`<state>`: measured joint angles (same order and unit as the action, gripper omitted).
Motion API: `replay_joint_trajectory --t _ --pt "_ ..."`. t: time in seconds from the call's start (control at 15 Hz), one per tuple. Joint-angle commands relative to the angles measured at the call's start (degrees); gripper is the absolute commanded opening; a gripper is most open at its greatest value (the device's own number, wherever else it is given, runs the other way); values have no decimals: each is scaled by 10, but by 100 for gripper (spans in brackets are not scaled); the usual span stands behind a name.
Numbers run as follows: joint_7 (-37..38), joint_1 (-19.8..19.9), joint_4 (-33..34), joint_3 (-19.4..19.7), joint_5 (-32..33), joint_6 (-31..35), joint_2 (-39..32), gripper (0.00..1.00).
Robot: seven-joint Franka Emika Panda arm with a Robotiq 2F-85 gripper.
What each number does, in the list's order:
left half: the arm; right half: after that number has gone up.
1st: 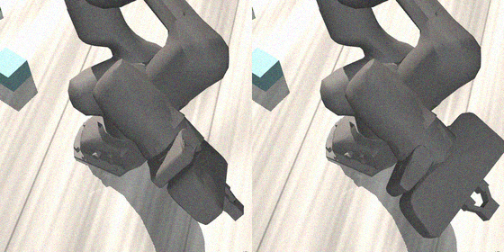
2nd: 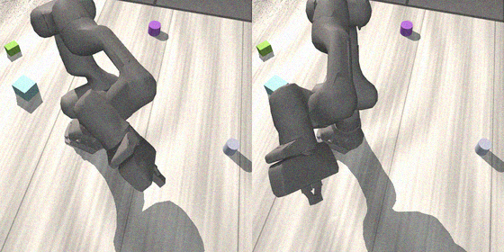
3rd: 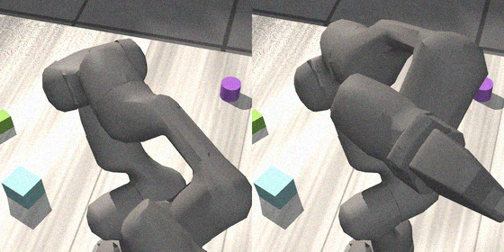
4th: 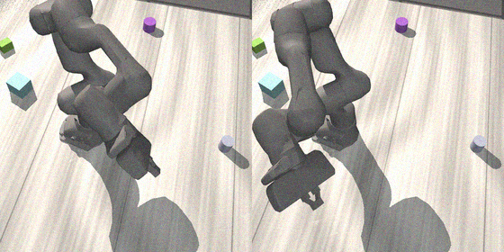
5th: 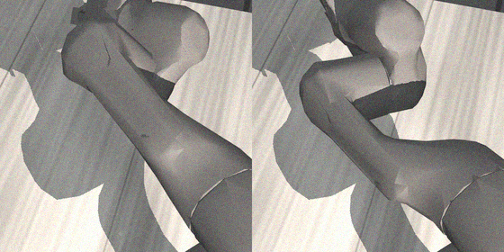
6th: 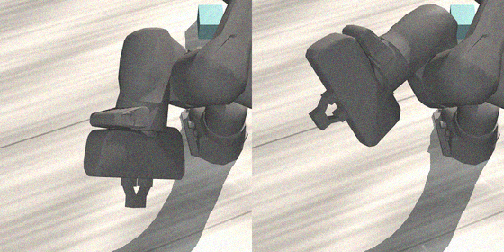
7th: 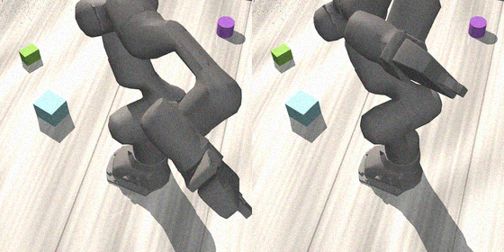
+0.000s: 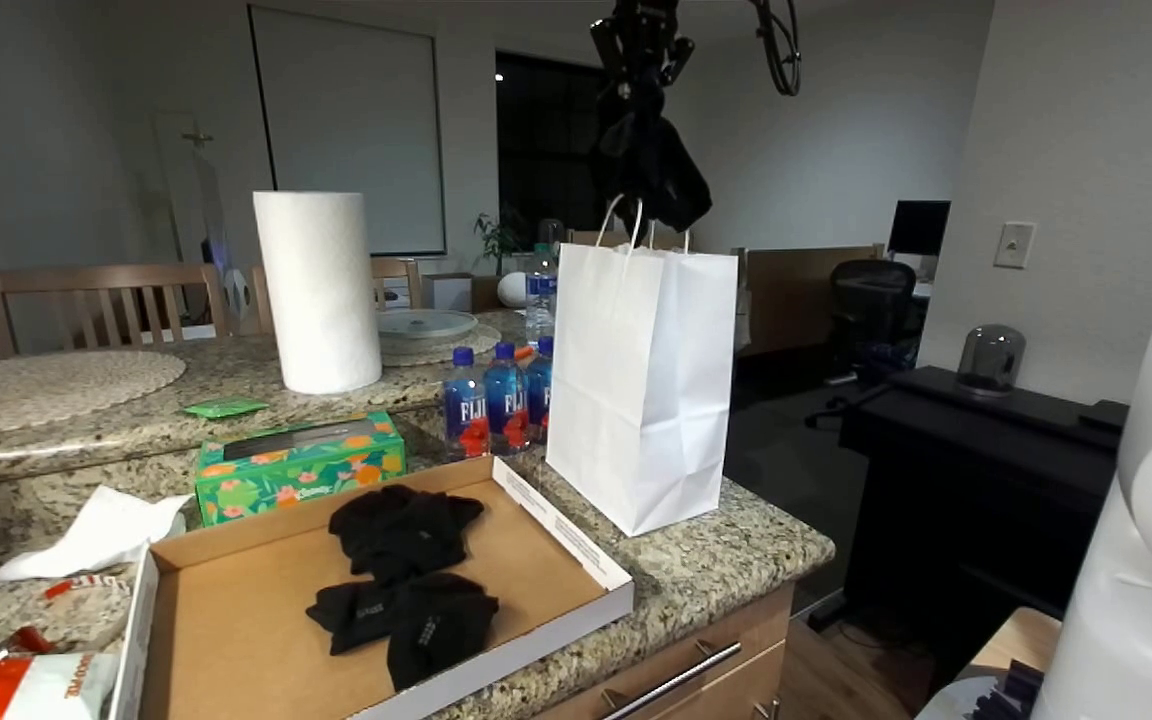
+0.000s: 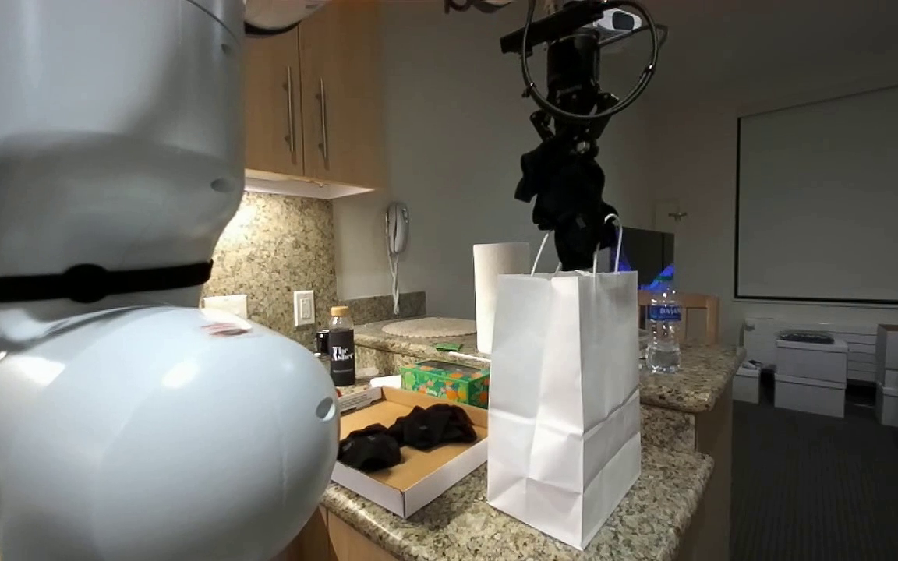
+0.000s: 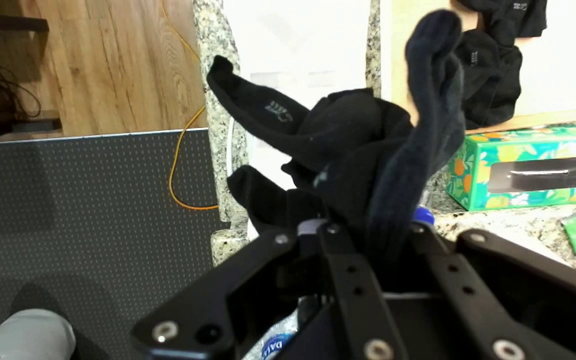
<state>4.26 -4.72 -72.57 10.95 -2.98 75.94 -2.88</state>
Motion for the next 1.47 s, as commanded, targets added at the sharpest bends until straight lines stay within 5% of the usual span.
replay_joint_trajectory --t 0.0,0.4,0.93,1.0,1.13,1.4 --pt "-10 20 -6 16 -87 -27 7 11" --pt "14 39 -14 42 -197 -57 -7 10" --pt "27 34 -56 57 -177 -43 -22 10" --pt "28 33 -59 57 -175 -42 -23 43" --pt "30 32 -62 56 -172 -41 -23 48" --pt "36 31 -61 55 -169 -39 -22 74"
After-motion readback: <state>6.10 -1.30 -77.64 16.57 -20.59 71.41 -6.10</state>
